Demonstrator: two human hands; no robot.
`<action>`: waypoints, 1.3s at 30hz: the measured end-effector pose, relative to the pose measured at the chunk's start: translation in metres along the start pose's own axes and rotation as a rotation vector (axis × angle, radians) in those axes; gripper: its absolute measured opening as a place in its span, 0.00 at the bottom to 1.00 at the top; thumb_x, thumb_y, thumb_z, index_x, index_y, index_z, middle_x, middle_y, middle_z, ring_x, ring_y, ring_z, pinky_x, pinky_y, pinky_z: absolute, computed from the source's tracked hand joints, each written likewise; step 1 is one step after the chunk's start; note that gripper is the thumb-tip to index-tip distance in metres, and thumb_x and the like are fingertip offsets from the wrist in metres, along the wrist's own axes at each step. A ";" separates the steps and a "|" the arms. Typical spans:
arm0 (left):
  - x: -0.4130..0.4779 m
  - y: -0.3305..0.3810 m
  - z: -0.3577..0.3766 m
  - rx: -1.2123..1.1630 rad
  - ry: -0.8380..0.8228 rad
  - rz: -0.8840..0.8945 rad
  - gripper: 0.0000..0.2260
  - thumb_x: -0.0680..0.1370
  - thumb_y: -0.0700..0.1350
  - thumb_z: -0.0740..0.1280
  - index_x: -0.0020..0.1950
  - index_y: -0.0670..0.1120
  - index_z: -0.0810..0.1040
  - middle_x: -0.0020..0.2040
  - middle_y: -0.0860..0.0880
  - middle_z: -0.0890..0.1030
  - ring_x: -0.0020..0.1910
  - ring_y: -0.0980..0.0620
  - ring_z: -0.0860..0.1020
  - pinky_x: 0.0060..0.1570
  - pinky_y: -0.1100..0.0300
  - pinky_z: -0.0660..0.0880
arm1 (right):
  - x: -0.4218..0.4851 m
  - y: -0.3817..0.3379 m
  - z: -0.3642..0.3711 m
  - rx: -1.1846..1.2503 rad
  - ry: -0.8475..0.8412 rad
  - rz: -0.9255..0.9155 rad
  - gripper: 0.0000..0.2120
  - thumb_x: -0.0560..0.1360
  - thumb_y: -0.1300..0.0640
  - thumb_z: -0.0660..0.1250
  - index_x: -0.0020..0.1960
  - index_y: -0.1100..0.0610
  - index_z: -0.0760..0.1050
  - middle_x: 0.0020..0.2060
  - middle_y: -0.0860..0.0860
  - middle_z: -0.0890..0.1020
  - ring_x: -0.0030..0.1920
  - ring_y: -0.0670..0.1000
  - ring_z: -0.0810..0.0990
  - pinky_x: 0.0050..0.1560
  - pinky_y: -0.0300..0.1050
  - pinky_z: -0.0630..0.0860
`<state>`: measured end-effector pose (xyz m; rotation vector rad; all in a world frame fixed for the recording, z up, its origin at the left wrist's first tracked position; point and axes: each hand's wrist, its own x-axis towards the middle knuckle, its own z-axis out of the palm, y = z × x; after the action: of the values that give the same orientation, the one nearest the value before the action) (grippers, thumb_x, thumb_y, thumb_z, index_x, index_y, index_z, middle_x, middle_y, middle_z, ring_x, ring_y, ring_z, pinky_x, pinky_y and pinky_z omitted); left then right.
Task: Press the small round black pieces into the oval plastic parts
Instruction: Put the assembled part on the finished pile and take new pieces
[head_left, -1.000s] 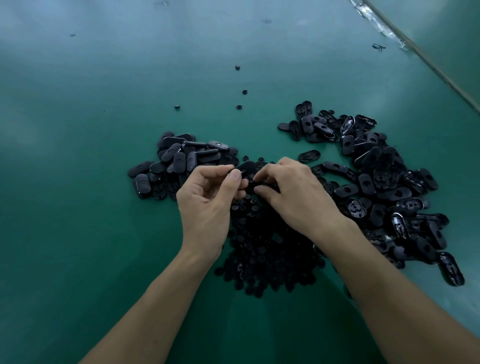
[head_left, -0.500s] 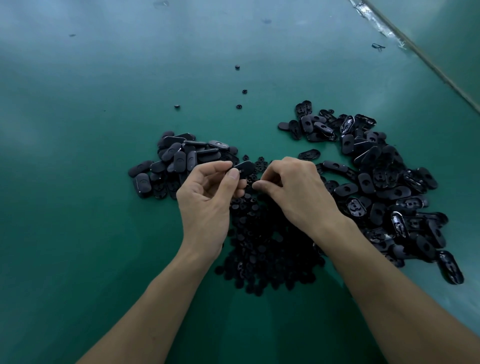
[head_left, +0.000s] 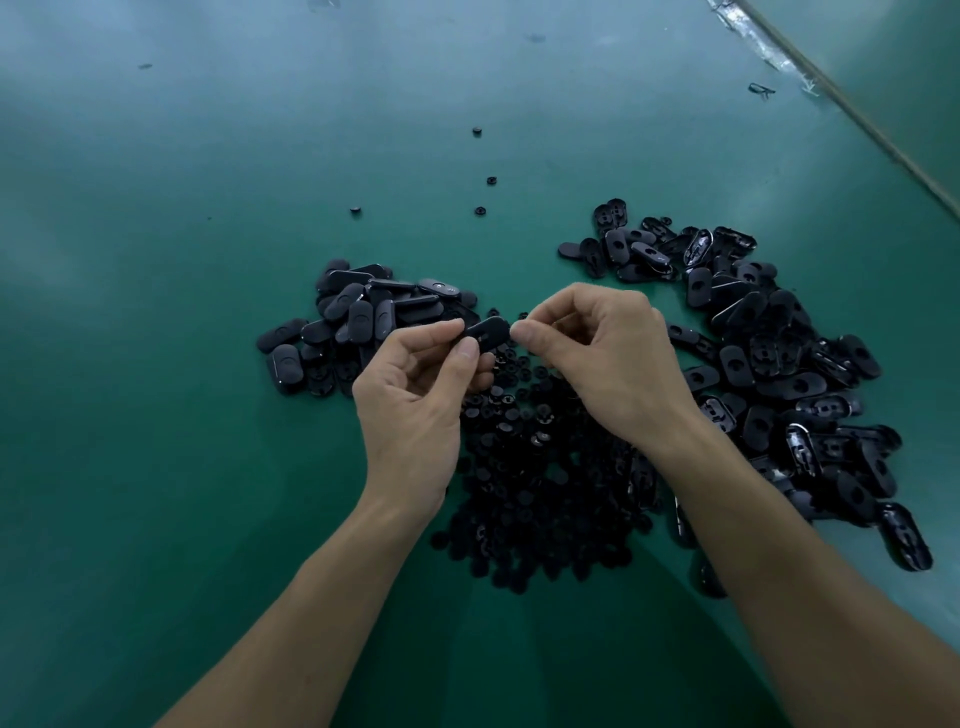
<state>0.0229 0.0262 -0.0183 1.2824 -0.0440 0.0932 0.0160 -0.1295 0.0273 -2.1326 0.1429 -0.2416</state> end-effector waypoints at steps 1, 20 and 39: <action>0.000 0.000 0.000 0.003 -0.001 0.005 0.05 0.79 0.36 0.70 0.51 0.45 0.81 0.43 0.48 0.86 0.44 0.47 0.86 0.46 0.61 0.81 | 0.000 0.000 -0.001 0.016 0.010 -0.002 0.03 0.75 0.52 0.75 0.43 0.50 0.83 0.34 0.45 0.84 0.37 0.44 0.83 0.44 0.44 0.81; -0.001 -0.001 0.000 0.088 -0.025 0.033 0.07 0.78 0.35 0.71 0.49 0.47 0.80 0.40 0.50 0.86 0.40 0.53 0.85 0.43 0.64 0.79 | -0.012 -0.018 0.014 -0.041 0.007 -0.107 0.06 0.76 0.63 0.72 0.49 0.55 0.85 0.38 0.42 0.84 0.38 0.35 0.82 0.41 0.24 0.74; -0.002 0.003 0.001 0.130 -0.088 0.050 0.09 0.78 0.32 0.70 0.49 0.46 0.79 0.39 0.55 0.84 0.39 0.61 0.81 0.42 0.69 0.77 | -0.012 -0.024 0.011 -0.083 -0.051 -0.057 0.05 0.76 0.63 0.71 0.47 0.54 0.84 0.35 0.44 0.84 0.37 0.39 0.82 0.40 0.29 0.77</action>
<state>0.0204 0.0260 -0.0153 1.4156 -0.1478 0.0834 0.0074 -0.1054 0.0400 -2.2256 0.0639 -0.2178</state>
